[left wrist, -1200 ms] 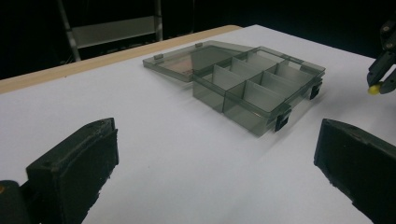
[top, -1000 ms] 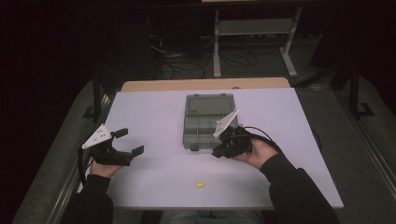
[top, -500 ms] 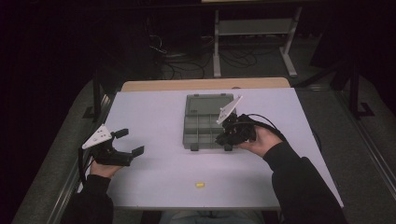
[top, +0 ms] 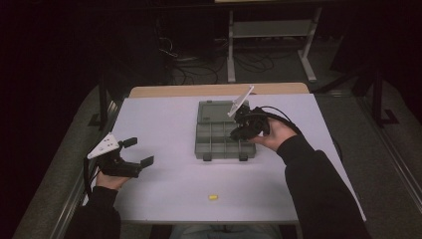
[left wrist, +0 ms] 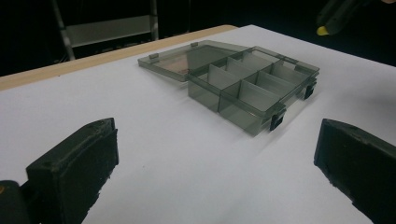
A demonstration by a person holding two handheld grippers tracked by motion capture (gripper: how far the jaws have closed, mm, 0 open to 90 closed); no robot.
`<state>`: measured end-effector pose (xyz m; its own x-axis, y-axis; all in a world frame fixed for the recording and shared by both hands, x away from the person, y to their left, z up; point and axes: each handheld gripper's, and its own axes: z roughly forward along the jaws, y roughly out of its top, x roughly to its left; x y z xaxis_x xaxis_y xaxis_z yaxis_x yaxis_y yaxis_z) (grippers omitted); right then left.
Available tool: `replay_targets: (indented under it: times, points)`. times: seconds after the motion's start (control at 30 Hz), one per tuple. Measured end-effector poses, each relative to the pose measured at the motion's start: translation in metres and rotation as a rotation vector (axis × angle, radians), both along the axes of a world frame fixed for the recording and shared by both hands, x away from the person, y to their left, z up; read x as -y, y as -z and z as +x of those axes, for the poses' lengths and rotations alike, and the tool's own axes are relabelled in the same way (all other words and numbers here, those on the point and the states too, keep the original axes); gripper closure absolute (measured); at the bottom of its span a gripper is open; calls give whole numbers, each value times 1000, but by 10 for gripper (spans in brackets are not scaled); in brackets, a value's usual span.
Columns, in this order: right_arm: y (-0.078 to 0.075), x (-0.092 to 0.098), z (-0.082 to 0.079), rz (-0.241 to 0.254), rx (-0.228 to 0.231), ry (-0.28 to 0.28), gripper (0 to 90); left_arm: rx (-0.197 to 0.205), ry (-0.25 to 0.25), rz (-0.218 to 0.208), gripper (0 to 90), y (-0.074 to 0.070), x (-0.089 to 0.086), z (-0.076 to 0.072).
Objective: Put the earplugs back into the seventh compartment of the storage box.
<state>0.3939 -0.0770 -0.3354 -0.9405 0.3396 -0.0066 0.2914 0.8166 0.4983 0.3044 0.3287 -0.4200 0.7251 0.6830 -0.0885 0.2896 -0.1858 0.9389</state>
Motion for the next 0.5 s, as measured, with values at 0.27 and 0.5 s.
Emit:
replay_targets:
  times: [0.27, 0.5]
  points:
    - [12, 3, 23, 5, -33, 50, 801, 1, -2, -2, 0, 0, 0, 0]
    - [23, 1, 32, -7, -54, 68, 803, -2, 3, 0, 0, 0, 0, 1]
